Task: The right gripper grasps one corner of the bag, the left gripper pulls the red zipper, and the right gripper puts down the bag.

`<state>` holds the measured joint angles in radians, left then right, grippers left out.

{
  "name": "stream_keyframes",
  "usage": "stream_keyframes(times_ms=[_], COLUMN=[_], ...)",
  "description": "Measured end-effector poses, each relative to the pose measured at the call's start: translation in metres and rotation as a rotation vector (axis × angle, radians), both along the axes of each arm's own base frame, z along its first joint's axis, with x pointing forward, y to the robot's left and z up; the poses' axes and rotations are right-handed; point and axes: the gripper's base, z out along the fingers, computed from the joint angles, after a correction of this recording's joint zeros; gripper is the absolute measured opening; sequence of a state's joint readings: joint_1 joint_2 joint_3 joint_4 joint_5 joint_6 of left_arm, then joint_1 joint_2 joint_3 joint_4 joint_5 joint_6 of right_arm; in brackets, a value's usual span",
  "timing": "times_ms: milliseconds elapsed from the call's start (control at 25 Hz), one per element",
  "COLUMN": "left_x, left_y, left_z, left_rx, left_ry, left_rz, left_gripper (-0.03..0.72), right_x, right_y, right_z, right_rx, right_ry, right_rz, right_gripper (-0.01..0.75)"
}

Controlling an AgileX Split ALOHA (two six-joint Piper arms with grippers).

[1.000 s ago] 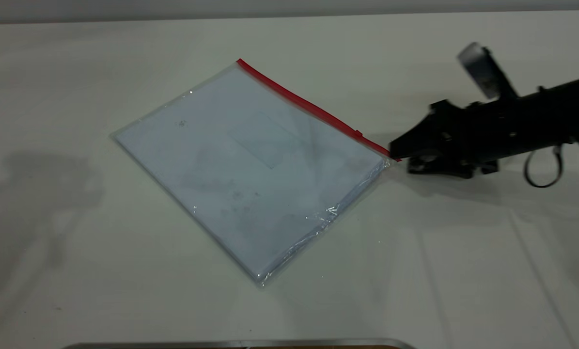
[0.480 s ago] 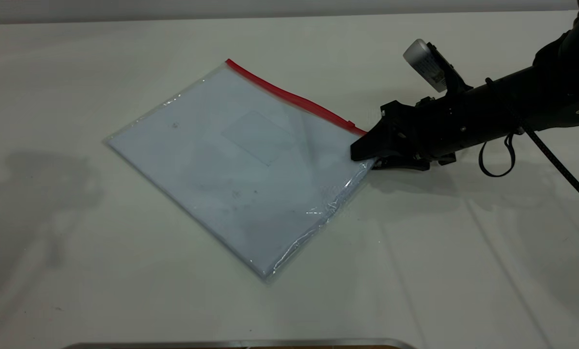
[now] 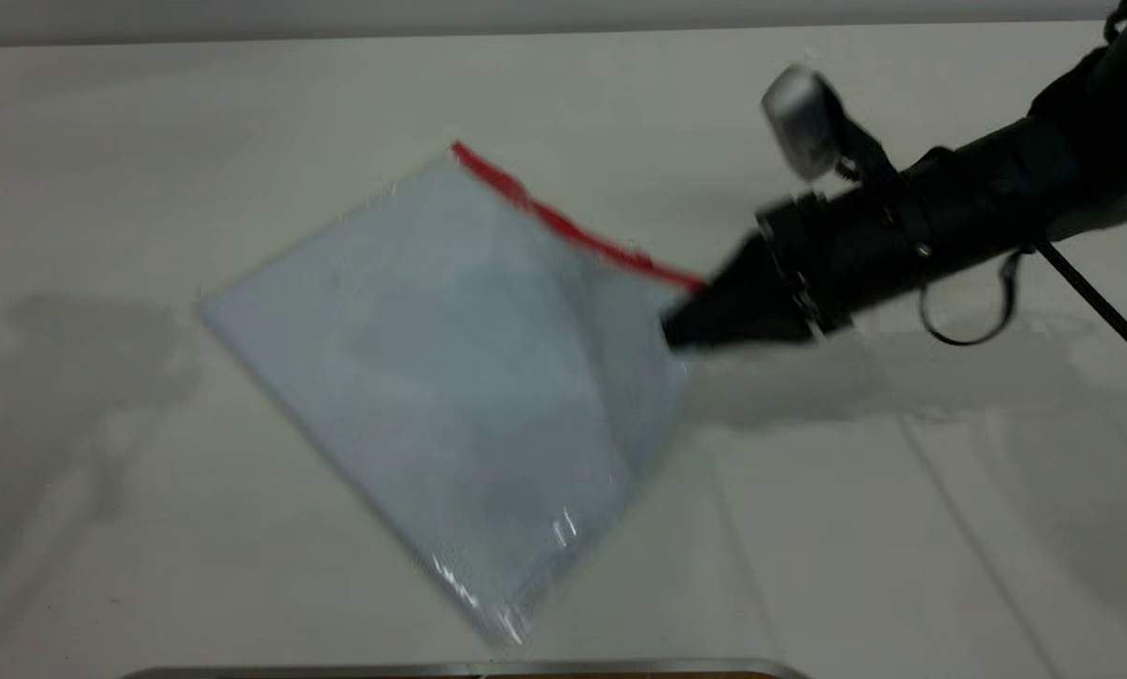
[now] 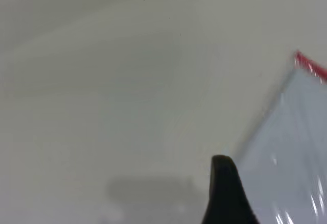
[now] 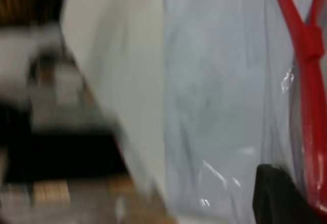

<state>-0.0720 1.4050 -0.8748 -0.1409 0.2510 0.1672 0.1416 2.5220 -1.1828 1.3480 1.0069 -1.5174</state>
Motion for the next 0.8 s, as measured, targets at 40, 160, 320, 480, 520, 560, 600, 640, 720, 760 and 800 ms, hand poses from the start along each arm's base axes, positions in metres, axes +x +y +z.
stream_keyframes(times_ms=[40, 160, 320, 480, 520, 560, 600, 640, 720, 760, 800], left_x=[0.001, 0.007, 0.028, 0.057, 0.064, 0.072, 0.080, 0.088, 0.101, 0.108, 0.113], left_y=[0.000, 0.000, -0.011, -0.038, -0.045, -0.053, -0.061, -0.069, -0.082, -0.089, -0.095], left_z=[-0.002, -0.010, -0.015, -0.033, -0.039, -0.045, -0.052, -0.058, -0.069, -0.073, -0.076], left_rx=[0.000, 0.002, 0.009, 0.063, 0.078, 0.097, 0.113, 0.126, 0.139, 0.149, 0.145], left_ry=[0.005, 0.016, 0.010, 0.049, 0.065, 0.085, 0.112, 0.138, 0.186, 0.211, 0.228], left_rz=[0.000, 0.002, -0.030, -0.157, -0.191, -0.233, -0.270, -0.304, -0.371, -0.418, -0.460], left_gripper=[0.536, 0.536, 0.536, 0.536, 0.536, 0.536, 0.536, 0.536, 0.536, 0.536, 0.536], right_x=[0.002, 0.022, 0.066, 0.080, 0.080, 0.080, 0.081, 0.082, 0.084, 0.084, 0.085], right_y=[-0.006, -0.032, -0.032, 0.010, 0.022, 0.032, 0.041, 0.046, 0.055, 0.058, 0.059], right_z=[0.004, 0.020, 0.064, 0.090, 0.094, 0.098, 0.102, 0.105, 0.109, 0.111, 0.111], right_rx=[-0.059, -0.263, -0.323, -0.270, -0.257, -0.245, -0.238, -0.233, -0.229, -0.229, -0.232], right_ry=[0.002, -0.074, -0.282, -0.402, -0.417, -0.435, -0.454, -0.472, -0.502, -0.516, -0.524], right_rz=[0.034, 0.065, -0.006, 0.030, 0.047, 0.067, 0.082, 0.091, 0.106, 0.112, 0.113], right_gripper=[0.035, 0.035, 0.035, 0.034, 0.034, 0.034, 0.034, 0.034, 0.034, 0.034, 0.034])
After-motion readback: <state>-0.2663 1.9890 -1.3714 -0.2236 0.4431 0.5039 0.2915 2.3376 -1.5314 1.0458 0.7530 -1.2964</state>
